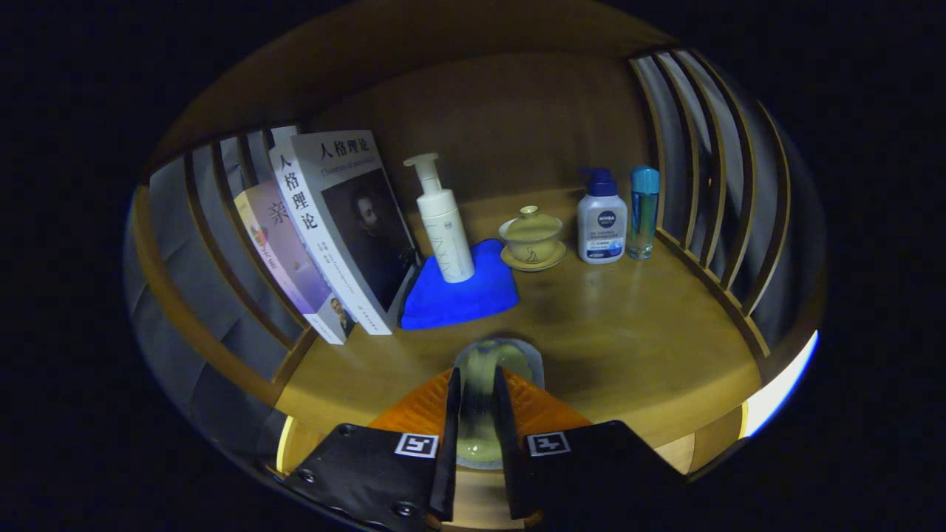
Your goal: Pull open the drawer, take out the items inside it, and place them on the countertop above the cabinet.
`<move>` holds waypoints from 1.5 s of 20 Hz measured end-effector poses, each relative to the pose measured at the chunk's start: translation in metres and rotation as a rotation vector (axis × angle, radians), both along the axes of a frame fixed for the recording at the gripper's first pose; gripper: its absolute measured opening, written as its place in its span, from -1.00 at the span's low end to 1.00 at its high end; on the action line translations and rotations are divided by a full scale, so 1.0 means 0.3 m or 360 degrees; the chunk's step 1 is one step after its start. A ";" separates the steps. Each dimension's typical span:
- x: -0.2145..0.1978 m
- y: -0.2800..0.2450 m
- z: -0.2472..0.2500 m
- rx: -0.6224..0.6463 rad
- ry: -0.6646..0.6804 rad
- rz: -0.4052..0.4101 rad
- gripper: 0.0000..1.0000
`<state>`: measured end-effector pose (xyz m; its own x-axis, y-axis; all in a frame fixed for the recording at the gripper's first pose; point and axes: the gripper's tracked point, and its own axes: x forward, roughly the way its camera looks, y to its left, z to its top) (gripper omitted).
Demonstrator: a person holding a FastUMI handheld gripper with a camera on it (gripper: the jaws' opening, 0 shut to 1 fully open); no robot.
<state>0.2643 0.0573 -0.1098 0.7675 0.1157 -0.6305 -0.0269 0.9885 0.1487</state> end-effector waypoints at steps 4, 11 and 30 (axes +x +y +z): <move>-0.018 0.012 0.022 -0.0093 -0.0109 0.0019 0.51; -0.195 0.057 0.164 -0.0198 -0.0443 0.0129 0.96; -0.744 0.023 0.121 -0.0270 -0.1028 0.0033 0.96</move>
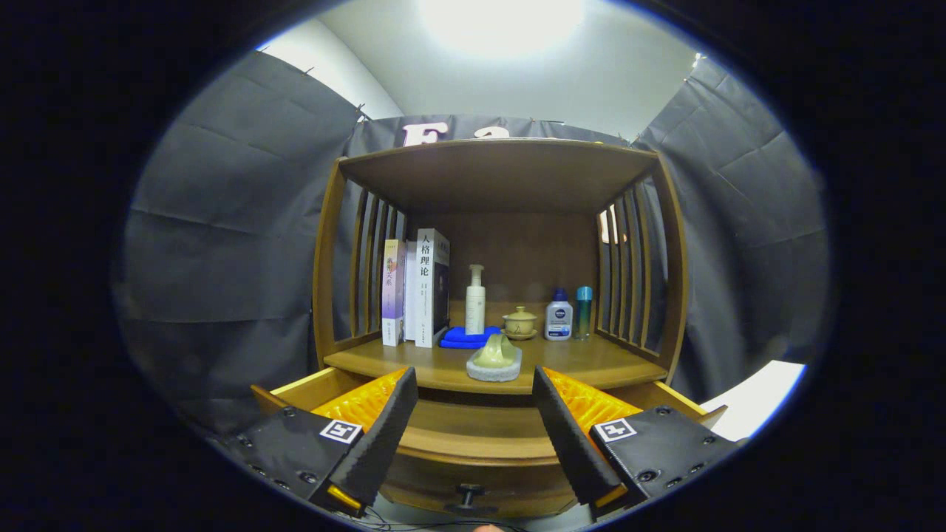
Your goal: Pull open the drawer, take out the items inside it, and place them on the countertop above the cabinet.
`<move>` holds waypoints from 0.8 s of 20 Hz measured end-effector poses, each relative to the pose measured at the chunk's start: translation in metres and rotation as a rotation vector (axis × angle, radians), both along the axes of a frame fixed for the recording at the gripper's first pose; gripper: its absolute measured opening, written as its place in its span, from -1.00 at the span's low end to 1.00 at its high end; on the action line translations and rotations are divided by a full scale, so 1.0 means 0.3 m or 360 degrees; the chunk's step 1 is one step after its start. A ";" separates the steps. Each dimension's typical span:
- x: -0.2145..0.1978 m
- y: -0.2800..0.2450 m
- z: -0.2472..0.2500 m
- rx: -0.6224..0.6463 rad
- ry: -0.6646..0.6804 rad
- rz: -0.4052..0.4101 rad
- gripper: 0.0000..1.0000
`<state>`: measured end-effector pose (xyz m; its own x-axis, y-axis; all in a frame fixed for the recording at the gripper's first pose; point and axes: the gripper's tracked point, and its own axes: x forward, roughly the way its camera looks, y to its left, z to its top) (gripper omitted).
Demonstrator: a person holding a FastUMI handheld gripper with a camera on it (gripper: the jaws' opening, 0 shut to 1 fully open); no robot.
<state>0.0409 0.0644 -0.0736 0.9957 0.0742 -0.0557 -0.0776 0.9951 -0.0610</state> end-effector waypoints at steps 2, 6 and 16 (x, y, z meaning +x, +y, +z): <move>-0.032 -0.010 -0.043 0.0028 0.0007 -0.0021 0.96; -0.084 -0.011 -0.155 0.0016 0.0056 -0.0025 0.96; -0.137 -0.024 -0.430 0.0036 0.0231 -0.0070 0.97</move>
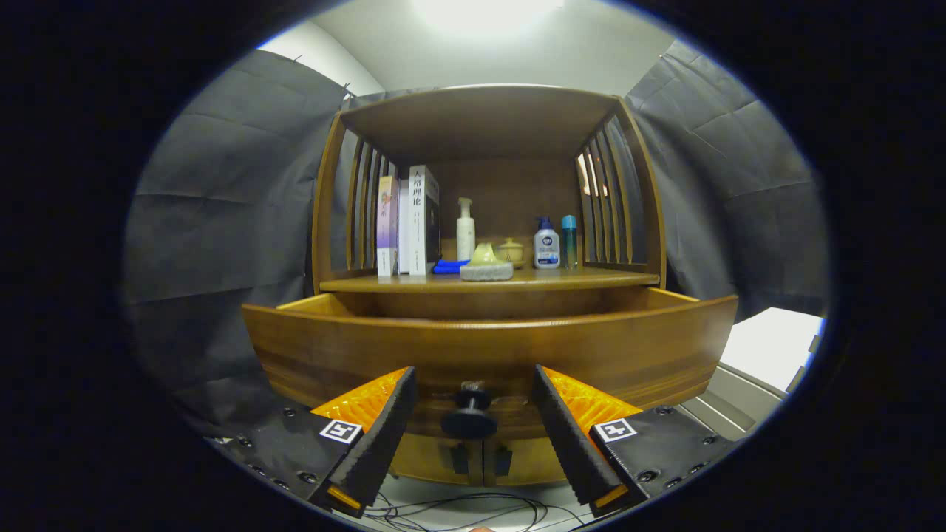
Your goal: Pull open the drawer, take out the items inside it, and place them on the countertop above the cabinet.
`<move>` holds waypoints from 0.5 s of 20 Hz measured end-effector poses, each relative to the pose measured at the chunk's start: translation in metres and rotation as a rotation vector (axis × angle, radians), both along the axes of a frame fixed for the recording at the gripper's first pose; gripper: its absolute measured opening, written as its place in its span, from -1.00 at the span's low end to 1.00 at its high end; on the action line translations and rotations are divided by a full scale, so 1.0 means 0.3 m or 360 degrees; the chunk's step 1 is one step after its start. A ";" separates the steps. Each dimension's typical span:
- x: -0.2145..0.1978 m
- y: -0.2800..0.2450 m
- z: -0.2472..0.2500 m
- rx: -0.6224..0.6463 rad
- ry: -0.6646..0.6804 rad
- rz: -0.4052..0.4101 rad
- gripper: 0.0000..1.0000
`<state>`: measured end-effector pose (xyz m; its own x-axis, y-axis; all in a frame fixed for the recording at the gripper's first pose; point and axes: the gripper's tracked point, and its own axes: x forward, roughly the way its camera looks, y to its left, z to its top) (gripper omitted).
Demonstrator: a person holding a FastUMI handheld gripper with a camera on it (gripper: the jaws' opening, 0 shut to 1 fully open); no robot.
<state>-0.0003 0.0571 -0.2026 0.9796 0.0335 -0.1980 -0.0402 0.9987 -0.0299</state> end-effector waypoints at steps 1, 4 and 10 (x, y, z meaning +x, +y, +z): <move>0.001 -0.005 -0.026 -0.0015 0.0030 -0.0007 0.97; 0.007 0.005 -0.079 -0.0017 0.0085 -0.0008 0.97; 0.049 0.000 -0.094 0.0070 0.0095 -0.0074 0.93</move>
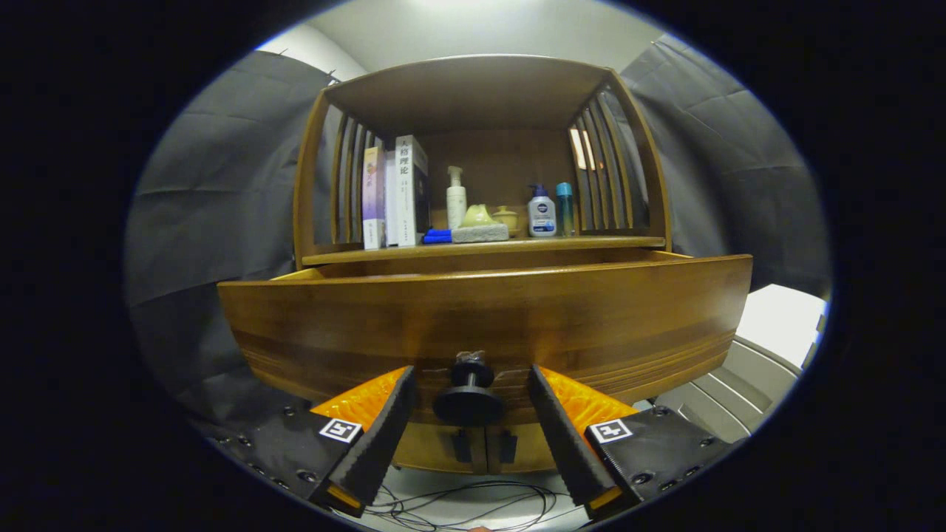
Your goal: Pull open the drawer, take out the items inside it, and place them on the countertop above the cabinet.
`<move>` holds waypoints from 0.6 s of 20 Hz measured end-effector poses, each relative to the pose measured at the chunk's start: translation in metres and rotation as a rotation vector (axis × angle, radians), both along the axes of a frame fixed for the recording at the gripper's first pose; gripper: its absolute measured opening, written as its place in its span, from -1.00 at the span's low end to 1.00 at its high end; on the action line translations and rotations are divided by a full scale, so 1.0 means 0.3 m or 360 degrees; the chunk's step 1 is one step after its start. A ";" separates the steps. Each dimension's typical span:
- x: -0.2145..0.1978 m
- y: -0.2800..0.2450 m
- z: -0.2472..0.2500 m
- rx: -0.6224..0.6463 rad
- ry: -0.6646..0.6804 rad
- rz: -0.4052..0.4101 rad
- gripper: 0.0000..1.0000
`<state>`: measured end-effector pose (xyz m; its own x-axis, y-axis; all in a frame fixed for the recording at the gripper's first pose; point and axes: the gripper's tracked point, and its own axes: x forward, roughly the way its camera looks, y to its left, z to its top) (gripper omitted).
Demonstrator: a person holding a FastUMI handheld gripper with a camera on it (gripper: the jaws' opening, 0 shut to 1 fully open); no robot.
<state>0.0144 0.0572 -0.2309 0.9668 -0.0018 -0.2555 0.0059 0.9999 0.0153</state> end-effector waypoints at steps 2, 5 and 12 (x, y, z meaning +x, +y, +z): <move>0.010 -0.002 -0.005 -0.0026 -0.0002 -0.0016 0.91; 0.011 -0.001 -0.003 -0.0015 -0.0013 -0.0041 0.91; 0.060 -0.007 0.005 -0.0036 -0.0036 -0.0036 0.91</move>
